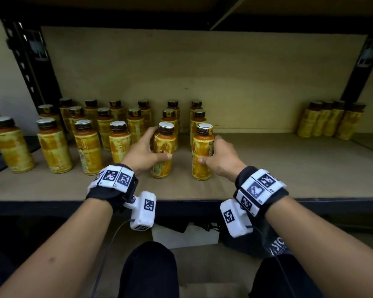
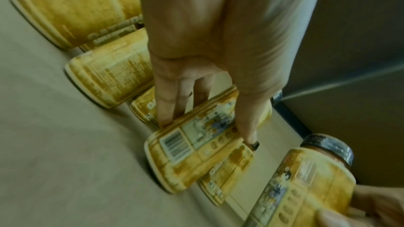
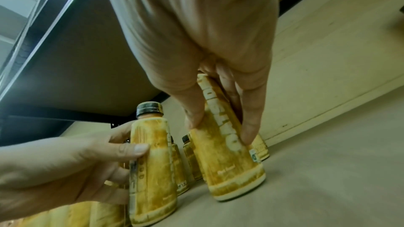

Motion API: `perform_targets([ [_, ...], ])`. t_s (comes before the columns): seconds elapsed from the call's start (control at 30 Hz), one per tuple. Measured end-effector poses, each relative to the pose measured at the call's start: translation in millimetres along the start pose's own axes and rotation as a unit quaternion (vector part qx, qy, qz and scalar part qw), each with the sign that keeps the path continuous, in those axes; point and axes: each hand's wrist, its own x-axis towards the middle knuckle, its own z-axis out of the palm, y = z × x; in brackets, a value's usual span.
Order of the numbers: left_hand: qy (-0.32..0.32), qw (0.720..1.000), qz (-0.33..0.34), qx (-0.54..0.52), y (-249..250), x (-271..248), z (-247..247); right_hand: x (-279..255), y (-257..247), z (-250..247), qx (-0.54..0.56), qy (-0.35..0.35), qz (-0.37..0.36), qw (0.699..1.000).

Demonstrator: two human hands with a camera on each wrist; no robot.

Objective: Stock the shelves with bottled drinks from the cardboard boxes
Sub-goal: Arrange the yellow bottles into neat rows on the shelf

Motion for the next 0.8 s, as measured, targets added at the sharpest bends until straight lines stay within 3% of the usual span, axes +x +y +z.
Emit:
perform_targets([
  [0.17, 0.015, 0.998, -0.047, -0.028, -1.4, 1.7, -0.5, 0.9, 0.0, 0.6, -0.011, 0.011, 0.017, 1.000],
  [0.47, 0.042, 0.999, -0.025, 0.020, -4.1, 4.4, 3.6, 2.6, -1.8, 1.8, -0.036, 0.009, 0.019, 0.999],
  [0.67, 0.020, 0.997, -0.030, 0.064, -0.5, 5.3, 0.2, 5.6, -2.9, 2.6, -0.029, 0.008, 0.026, 0.999],
  [0.8, 0.033, 0.992, -0.034, 0.117, 17.1, -1.2, -5.4, 8.4, -1.4, -12.6, 0.027, -0.043, 0.061, 0.997],
])
